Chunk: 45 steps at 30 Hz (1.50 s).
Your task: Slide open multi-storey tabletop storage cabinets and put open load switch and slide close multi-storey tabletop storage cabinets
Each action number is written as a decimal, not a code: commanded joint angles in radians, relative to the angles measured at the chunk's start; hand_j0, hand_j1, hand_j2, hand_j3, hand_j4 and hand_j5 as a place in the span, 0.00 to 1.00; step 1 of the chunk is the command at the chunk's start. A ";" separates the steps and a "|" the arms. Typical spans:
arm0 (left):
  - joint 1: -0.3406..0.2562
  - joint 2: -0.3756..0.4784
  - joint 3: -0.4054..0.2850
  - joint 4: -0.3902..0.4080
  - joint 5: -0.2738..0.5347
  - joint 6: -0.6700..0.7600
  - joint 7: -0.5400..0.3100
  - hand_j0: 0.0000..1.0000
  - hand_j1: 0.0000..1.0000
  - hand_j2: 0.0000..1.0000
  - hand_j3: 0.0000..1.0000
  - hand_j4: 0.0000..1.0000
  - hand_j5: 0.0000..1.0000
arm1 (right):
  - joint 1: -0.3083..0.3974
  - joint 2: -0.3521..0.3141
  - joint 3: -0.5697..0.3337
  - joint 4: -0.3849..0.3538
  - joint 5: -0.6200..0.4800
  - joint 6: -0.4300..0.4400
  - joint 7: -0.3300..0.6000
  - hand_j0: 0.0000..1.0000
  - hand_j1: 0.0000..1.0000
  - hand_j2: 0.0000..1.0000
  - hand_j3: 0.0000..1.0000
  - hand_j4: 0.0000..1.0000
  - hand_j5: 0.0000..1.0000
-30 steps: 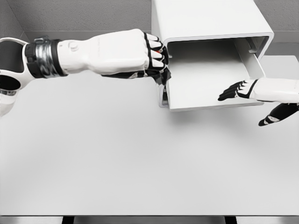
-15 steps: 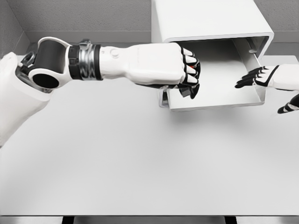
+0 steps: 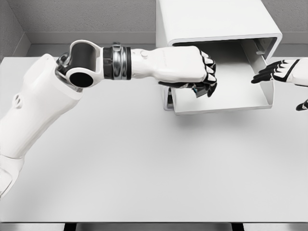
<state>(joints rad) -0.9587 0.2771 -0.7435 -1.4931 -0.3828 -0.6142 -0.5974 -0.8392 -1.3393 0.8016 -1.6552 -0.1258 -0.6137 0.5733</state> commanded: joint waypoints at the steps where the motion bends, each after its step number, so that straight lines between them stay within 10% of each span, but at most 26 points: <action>1: 0.002 -0.027 0.001 0.033 -0.018 0.003 0.001 0.46 0.46 0.46 0.46 0.46 0.46 | -0.001 0.003 -0.002 0.005 0.017 0.003 -0.023 1.00 1.00 1.00 1.00 1.00 1.00; 26: 0.000 -0.053 0.001 0.073 -0.044 0.003 0.001 0.48 0.48 0.48 0.48 0.48 0.48 | 0.006 -0.005 -0.025 0.006 0.063 0.003 -0.069 1.00 1.00 1.00 1.00 1.00 1.00; 45: -0.005 -0.058 0.001 0.082 -0.059 0.003 0.001 0.51 0.51 0.51 0.51 0.51 0.51 | 0.097 0.118 -0.015 0.003 0.100 0.003 0.011 1.00 1.00 1.00 1.00 1.00 1.00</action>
<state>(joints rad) -0.9633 0.2195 -0.7439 -1.4122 -0.4447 -0.6140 -0.5973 -0.7424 -1.2314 0.7877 -1.6515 -0.0229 -0.6134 0.5596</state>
